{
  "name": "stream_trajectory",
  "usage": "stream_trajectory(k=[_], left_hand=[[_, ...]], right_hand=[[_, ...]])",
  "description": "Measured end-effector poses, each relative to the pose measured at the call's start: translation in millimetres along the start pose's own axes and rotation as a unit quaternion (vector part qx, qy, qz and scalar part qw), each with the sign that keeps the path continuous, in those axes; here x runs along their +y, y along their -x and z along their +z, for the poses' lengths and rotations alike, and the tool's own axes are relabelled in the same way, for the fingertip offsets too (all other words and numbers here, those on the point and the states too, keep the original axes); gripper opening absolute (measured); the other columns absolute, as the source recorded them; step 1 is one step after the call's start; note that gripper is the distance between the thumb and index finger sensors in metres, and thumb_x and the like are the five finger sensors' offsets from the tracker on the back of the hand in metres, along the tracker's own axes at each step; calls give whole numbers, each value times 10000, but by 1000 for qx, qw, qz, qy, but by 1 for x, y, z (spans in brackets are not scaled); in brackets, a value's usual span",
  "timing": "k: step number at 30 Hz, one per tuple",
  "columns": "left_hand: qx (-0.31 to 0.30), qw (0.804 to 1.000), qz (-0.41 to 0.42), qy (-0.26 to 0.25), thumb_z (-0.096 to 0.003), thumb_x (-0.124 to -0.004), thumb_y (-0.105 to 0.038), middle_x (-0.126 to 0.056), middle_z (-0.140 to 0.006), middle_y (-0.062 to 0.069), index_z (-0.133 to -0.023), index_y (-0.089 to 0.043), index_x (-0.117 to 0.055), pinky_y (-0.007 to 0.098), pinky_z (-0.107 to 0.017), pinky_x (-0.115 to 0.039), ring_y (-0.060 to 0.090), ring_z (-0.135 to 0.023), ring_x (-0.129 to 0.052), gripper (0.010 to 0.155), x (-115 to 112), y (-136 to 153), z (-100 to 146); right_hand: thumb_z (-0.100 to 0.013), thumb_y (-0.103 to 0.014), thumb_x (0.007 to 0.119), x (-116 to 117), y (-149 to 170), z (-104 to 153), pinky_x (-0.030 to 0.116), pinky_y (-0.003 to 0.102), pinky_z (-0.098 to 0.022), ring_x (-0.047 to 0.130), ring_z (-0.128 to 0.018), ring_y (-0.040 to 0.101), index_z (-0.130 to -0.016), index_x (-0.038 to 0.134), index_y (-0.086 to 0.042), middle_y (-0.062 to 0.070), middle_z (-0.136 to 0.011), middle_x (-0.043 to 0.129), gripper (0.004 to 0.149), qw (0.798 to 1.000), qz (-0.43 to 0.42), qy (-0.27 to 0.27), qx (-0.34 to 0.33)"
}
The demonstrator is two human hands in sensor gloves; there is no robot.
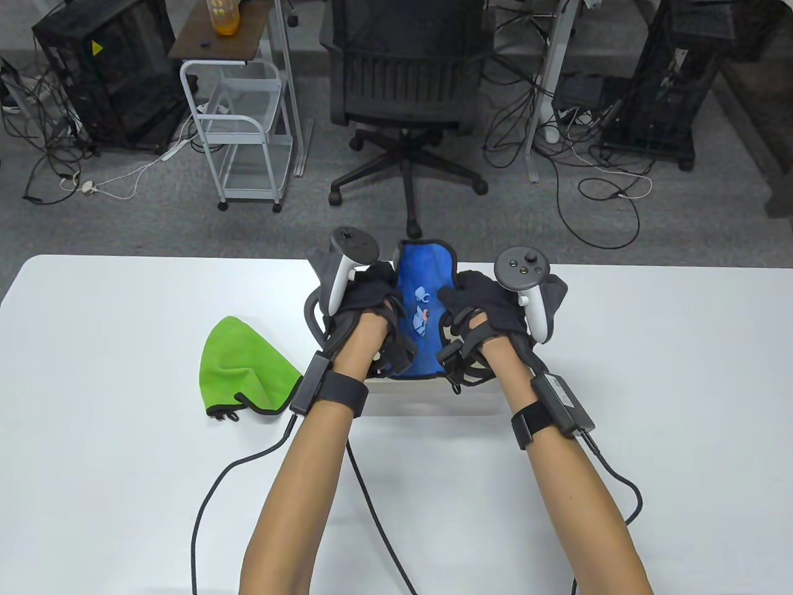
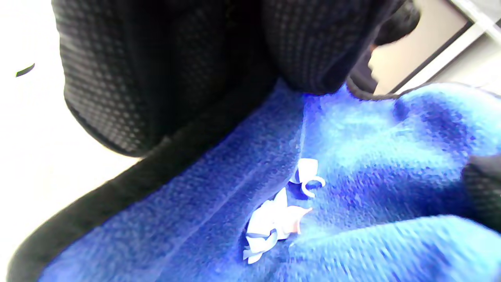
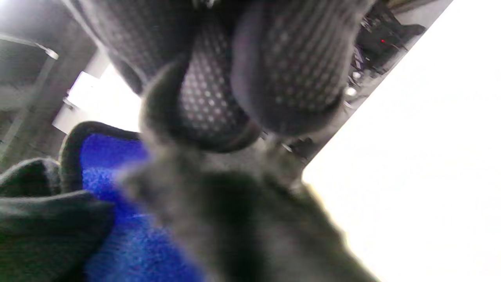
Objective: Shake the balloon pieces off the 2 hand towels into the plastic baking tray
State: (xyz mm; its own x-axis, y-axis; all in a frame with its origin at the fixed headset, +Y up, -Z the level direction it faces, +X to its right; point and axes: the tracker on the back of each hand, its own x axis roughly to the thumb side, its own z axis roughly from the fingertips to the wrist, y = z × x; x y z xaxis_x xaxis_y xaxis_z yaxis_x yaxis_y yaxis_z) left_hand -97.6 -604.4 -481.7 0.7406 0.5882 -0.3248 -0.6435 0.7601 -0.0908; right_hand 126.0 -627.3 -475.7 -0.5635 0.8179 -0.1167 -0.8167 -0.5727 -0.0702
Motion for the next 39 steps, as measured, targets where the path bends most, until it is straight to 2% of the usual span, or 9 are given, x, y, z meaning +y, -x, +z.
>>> stream_trajectory(k=[4,6,9,12,18,25,29,32,39], left_hand=[[-69,991,64,-98,-373,-800,-326,-923,-698,-136,-741,-431,-664,372,-419,-978,193,-624,-1138,406,-4,7,-5],[-87,986,79,-122,-371,-798,-322,-911,-712,-146,-733,-436,-663,371,-446,-969,190,-656,-1120,403,-12,16,-10],[-102,981,96,-131,-367,-802,-316,-900,-730,-158,-720,-447,-663,369,-469,-960,186,-689,-1102,401,-30,32,-18],[-98,980,103,-139,-363,-808,-306,-891,-740,-160,-705,-455,-666,369,-482,-954,187,-709,-1089,399,-49,51,-25],[-109,977,139,-120,-361,-813,-296,-894,-737,-154,-697,-449,-674,371,-486,-953,189,-715,-1086,394,-60,66,-30],[-151,961,189,-134,-367,-809,-300,-890,-743,-153,-706,-446,-666,377,-496,-944,191,-724,-1079,396,-17,33,-7],[-166,956,212,-115,-370,-808,-302,-889,-747,-148,-710,-443,-664,372,-500,-944,191,-729,-1077,395,-7,25,1],[-167,957,205,-116,-369,-809,-301,-892,-744,-144,-712,-437,-667,372,-500,-945,189,-730,-1078,395,-15,33,1],[-118,970,201,-67,-370,-809,-296,-885,-756,-133,-715,-429,-666,379,-511,-936,203,-746,-1066,396,-61,75,-13]], right_hand=[[-375,-378,857,2,6,-3,985,132,-394,1051,-589,-24,-751,745,-303,-19,-973,735,399,994,-1,65,-90],[-370,-376,858,5,17,-2,975,140,-441,1033,-638,-27,-746,743,-320,-42,-979,728,397,988,19,94,-119],[-364,-368,863,15,43,-1,960,164,-484,1012,-683,-21,-737,749,-335,-65,-983,721,391,981,34,132,-135],[-359,-361,875,26,72,0,942,207,-496,998,-704,32,-726,769,-344,-89,-984,729,383,983,44,134,-115],[-352,-370,884,32,92,4,941,208,-490,1003,-694,44,-713,789,-368,-117,-967,766,374,985,47,139,-95],[-367,-383,847,-3,32,14,928,203,-501,985,-699,35,-738,753,-343,-70,-973,738,384,975,-4,173,-137],[-370,-387,837,-17,9,22,930,186,-499,983,-692,19,-742,742,-335,-56,-971,730,387,969,-18,183,-162],[-369,-379,839,-12,15,25,932,189,-495,985,-687,27,-740,745,-323,-42,-963,738,387,968,-3,181,-171],[-372,-370,844,26,71,24,931,199,-500,983,-698,41,-742,752,-312,-25,-970,731,386,983,39,136,-114]])
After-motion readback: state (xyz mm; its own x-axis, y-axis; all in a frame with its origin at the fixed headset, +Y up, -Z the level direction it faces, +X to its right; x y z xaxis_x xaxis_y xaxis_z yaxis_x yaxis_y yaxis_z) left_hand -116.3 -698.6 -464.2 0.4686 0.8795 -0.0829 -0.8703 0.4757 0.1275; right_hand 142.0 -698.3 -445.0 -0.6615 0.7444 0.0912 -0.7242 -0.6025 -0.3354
